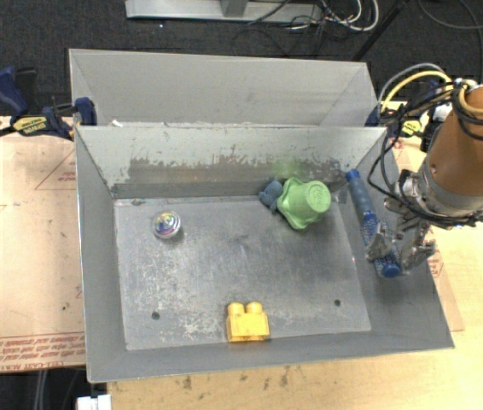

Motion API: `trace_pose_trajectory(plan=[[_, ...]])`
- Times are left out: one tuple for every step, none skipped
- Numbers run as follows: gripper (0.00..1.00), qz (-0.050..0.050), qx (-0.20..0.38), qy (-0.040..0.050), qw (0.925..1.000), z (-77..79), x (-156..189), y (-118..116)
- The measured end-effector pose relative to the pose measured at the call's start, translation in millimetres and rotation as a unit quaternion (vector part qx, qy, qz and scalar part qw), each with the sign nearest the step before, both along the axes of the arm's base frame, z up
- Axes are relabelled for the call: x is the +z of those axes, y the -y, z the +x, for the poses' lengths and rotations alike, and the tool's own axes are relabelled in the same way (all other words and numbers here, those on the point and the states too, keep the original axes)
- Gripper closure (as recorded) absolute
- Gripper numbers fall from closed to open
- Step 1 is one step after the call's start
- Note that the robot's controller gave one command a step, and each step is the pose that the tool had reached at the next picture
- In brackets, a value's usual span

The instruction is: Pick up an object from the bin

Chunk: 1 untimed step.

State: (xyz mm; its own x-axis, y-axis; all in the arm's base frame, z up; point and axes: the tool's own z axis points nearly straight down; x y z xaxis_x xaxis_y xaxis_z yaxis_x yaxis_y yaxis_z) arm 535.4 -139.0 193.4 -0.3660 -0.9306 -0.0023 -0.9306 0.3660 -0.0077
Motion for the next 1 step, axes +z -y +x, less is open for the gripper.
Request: trace_pose_trajectory(plan=[[1.0, 0.001, 0.01, -0.0018, 0.9999, 7.0, 38.4, 1.3]])
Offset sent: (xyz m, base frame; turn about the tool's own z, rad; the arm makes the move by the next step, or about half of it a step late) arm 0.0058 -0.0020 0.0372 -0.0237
